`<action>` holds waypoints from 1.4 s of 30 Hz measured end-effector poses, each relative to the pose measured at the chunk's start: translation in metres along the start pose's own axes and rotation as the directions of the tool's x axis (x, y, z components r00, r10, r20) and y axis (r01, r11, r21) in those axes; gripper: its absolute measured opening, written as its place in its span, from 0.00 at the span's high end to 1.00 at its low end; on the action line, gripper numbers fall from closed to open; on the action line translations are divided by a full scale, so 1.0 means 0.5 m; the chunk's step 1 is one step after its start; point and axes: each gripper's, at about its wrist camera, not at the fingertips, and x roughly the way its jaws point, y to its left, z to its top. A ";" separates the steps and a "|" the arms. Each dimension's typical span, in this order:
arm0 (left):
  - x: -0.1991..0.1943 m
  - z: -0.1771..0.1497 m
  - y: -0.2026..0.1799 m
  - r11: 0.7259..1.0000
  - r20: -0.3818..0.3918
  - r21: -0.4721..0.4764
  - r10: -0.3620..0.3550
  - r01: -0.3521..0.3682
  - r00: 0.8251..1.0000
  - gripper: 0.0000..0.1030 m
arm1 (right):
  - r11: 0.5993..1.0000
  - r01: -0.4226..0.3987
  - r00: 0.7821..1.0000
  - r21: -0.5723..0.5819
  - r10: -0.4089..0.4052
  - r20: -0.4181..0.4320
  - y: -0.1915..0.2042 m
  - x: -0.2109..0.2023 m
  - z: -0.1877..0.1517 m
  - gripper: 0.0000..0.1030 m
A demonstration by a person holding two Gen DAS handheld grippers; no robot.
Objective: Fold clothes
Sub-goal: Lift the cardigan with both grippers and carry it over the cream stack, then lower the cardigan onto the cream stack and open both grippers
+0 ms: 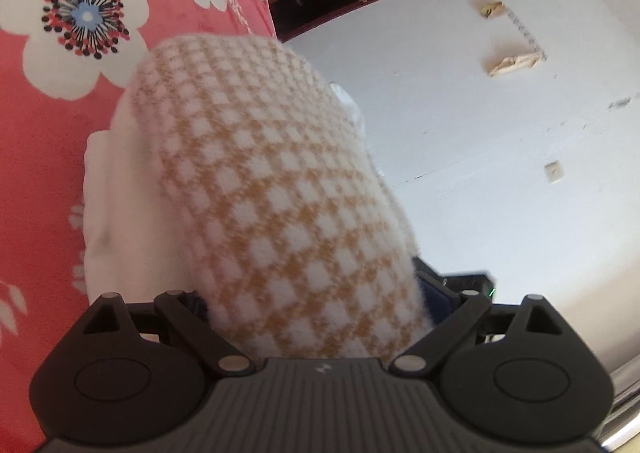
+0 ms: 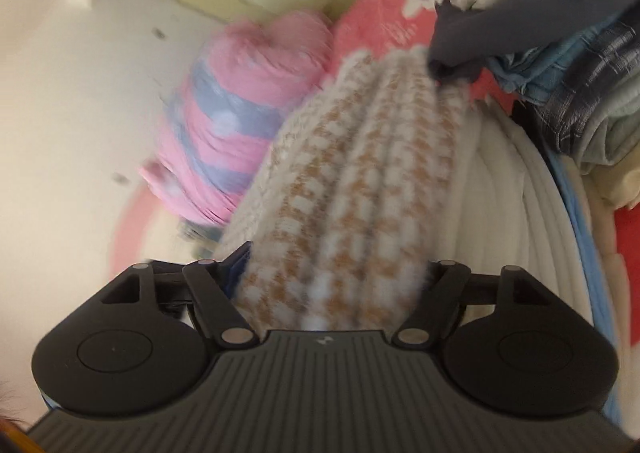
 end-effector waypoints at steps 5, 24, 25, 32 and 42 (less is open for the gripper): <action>-0.072 -0.006 0.018 0.999 0.041 -0.005 -0.050 0.050 0.998 0.09 | 0.999 0.034 0.991 0.035 -0.039 0.125 -0.015 -0.102 -0.030 0.23; 0.098 0.125 -0.124 0.837 0.130 0.471 0.247 -0.279 0.960 0.11 | 0.728 0.479 0.845 -0.490 -0.232 0.481 0.236 -0.069 -0.249 0.38; 0.102 0.130 -0.115 0.844 0.118 0.461 0.248 -0.274 0.962 0.11 | 0.707 0.516 0.826 -0.483 -0.262 0.499 0.209 -0.056 -0.265 0.38; 0.042 0.112 -0.144 0.824 0.173 0.468 0.270 -0.320 0.947 0.12 | 0.694 0.577 0.762 -0.431 -0.268 0.589 0.175 -0.062 -0.310 0.37; -0.280 -0.138 -0.202 0.799 0.394 0.468 0.194 -0.378 0.898 0.01 | 0.653 0.628 0.718 -0.423 -0.276 0.639 0.311 -0.112 -0.527 0.14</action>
